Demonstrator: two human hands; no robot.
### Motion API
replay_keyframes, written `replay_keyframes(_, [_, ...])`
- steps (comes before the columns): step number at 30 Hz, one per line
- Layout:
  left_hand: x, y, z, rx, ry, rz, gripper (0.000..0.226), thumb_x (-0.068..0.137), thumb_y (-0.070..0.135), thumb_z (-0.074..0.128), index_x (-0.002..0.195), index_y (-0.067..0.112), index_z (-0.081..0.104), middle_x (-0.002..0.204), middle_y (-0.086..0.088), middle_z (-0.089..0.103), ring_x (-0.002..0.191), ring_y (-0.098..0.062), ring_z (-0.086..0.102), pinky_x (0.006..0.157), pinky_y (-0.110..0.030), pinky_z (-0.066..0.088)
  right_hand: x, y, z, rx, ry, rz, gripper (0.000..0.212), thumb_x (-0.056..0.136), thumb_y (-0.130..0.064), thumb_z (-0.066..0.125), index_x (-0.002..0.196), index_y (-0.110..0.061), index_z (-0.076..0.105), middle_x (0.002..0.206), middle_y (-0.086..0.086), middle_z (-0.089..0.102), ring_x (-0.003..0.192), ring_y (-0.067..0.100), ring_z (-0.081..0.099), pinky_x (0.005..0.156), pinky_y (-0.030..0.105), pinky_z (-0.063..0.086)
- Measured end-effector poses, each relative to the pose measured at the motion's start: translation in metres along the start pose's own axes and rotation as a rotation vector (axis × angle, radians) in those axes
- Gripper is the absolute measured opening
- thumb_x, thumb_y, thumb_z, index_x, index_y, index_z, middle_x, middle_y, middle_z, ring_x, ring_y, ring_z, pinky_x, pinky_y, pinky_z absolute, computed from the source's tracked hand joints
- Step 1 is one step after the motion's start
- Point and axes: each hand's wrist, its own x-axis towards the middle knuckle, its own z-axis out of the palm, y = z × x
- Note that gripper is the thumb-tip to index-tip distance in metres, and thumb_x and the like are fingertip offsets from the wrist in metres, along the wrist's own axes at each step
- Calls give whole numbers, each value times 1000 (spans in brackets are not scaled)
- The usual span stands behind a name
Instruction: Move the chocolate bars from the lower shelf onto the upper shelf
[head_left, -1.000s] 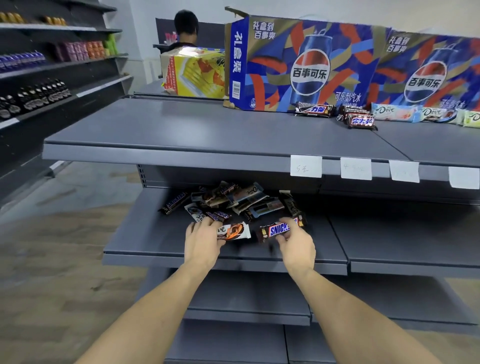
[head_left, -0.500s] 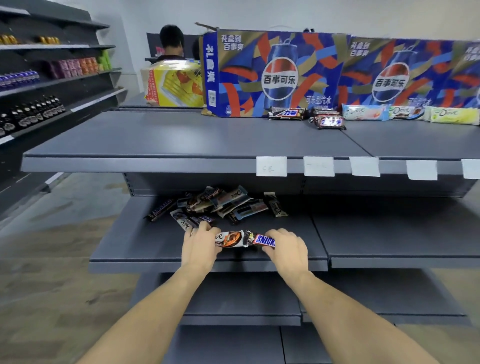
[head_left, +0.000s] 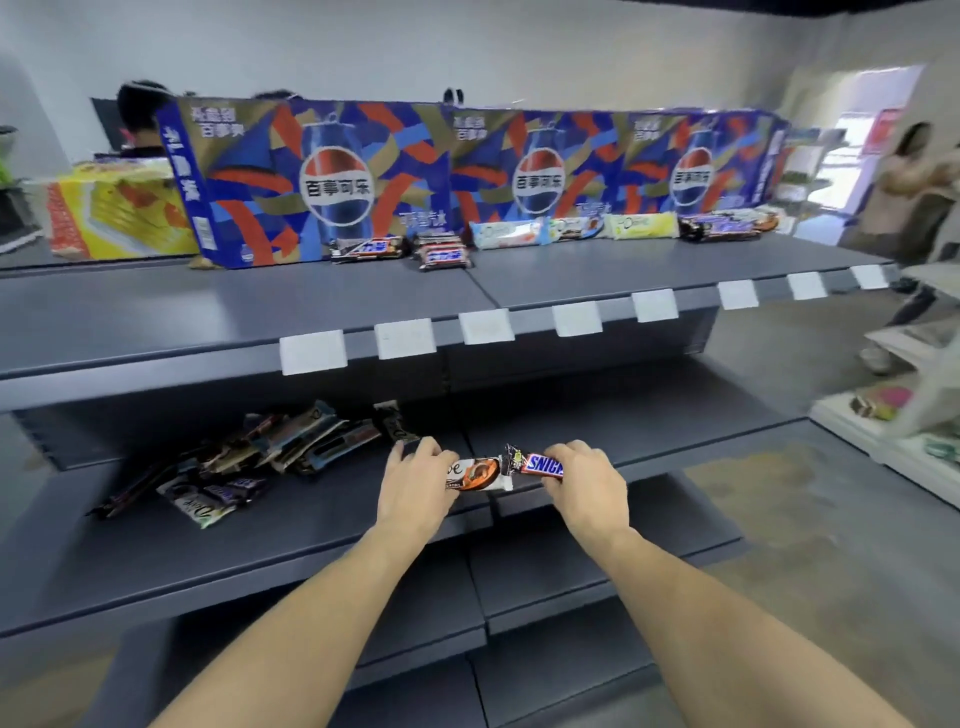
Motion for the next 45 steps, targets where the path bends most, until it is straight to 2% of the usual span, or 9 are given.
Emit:
replay_keyframes(4, [17,56,0,23,19,81,41,87,34,65,127,32,57,116,9,51,110,-12,52,117,-35,19,-1,55,-28,-25,54,55,26,91,-30,64,117,-30,61,108,-8,59,97,18,53,69,30,46])
replay_keyframes(9, [39,129,-6,5,50,195,39,89,34,62,127,29,57,118,7,51,110,-14,47,103,-30,33,-2,118,-61,-37,111,140,25,92,-28,63,117,-28,62,108,-6,61,96,18,54,66,27,43])
replay_keyframes(14, [65,193,-10,-51,91,297,39,90,32,62,128,26,56,119,6,52,106,-14,48,96,-28,38,6,169,-92,-53,170,194,27,92,-28,64,119,-29,61,110,-7,62,96,17,55,70,27,48])
replay_keyframes(20, [105,260,1,-113,109,368,39,90,32,63,128,25,56,120,5,52,105,-15,49,91,-29,41,25,228,-122,-131,202,221,24,93,-21,59,116,-28,62,111,-5,61,99,21,54,69,29,41])
replay_keyframes(23, [131,294,10,-142,123,385,41,90,33,64,129,26,56,122,4,53,107,-14,49,92,-29,42,45,261,-131,-160,226,225,23,92,-22,59,113,-30,63,109,-6,61,97,20,54,71,31,45])
replay_keyframes(30, [193,347,32,-175,134,367,41,88,36,65,127,25,56,121,5,52,107,-15,50,91,-31,44,100,322,-145,-194,202,194,15,89,-23,61,104,-26,62,105,-7,60,95,20,53,69,33,46])
replay_keyframes(35, [223,366,37,-147,149,327,37,88,35,63,124,25,57,120,3,53,108,-18,50,91,-33,42,130,345,-143,-192,181,138,19,91,-28,62,110,-28,61,108,-8,60,98,19,53,70,31,45])
replay_keyframes(45, [214,409,36,-80,151,142,37,88,36,64,123,26,58,116,5,52,102,-16,50,87,-31,43,152,390,-151,-111,164,-103,25,89,-27,65,114,-24,63,109,-4,60,101,23,53,65,29,37])
